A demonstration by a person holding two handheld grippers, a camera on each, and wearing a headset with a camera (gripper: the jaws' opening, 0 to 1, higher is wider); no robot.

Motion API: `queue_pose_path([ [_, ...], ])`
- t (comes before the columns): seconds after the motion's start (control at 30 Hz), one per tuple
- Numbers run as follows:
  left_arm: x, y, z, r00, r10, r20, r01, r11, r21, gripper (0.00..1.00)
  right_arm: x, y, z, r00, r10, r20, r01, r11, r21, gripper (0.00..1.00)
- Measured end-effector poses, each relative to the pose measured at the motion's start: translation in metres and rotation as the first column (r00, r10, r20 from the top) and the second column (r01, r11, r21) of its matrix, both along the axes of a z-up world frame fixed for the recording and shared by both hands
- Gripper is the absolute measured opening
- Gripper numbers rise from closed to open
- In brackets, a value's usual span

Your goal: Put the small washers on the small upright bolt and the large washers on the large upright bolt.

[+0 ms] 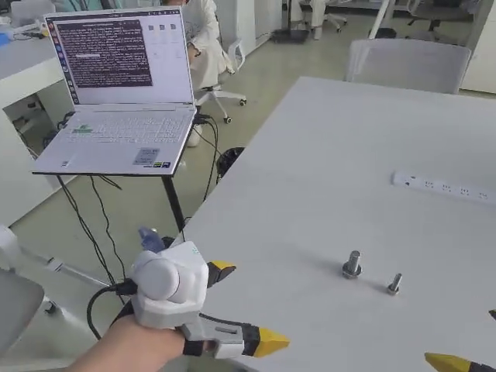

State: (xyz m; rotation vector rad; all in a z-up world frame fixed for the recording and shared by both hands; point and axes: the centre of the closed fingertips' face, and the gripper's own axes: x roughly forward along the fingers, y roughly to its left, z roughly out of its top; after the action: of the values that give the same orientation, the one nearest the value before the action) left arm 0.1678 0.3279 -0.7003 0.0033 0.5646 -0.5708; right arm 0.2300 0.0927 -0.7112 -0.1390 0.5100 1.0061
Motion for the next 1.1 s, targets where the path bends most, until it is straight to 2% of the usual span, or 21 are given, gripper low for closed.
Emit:
queue_pose_path([
  [0.23,-0.002,-0.006,0.0,1.0,-0.008,-0.006,0.008,1.0,0.008,0.9,-0.015,0.0,-0.003,1.0,0.014,-0.012,-0.014,1.0,-0.005,0.94],
  [0.37,-0.001,-0.012,0.001,1.0,-0.028,-0.004,0.028,0.999,0.019,0.9,-0.019,-0.004,-0.001,1.0,-0.014,-0.026,0.015,1.0,0.027,0.97],
  [0.63,0.0,-0.013,-0.001,1.0,-0.026,-0.005,0.026,1.0,0.005,0.91,-0.027,-0.017,-0.007,0.998,-0.048,-0.04,0.05,0.998,0.041,1.0],
  [0.67,0.0,-0.013,0.0,1.0,-0.024,-0.004,0.024,1.0,0.003,0.91,-0.028,-0.018,-0.01,0.997,-0.051,-0.053,0.053,0.998,0.037,1.0],
  [0.8,-0.002,-0.015,-0.001,1.0,-0.026,-0.002,0.026,1.0,-0.008,0.91,-0.032,-0.022,-0.015,0.998,-0.045,-0.048,0.045,0.999,0.009,1.0],
  [1.1,-0.005,-0.008,-0.009,1.0,-0.007,-0.006,0.007,1.0,-0.016,0.94,-0.036,-0.019,-0.014,0.998,-0.046,-0.036,0.046,0.999,0.003,1.0],
])
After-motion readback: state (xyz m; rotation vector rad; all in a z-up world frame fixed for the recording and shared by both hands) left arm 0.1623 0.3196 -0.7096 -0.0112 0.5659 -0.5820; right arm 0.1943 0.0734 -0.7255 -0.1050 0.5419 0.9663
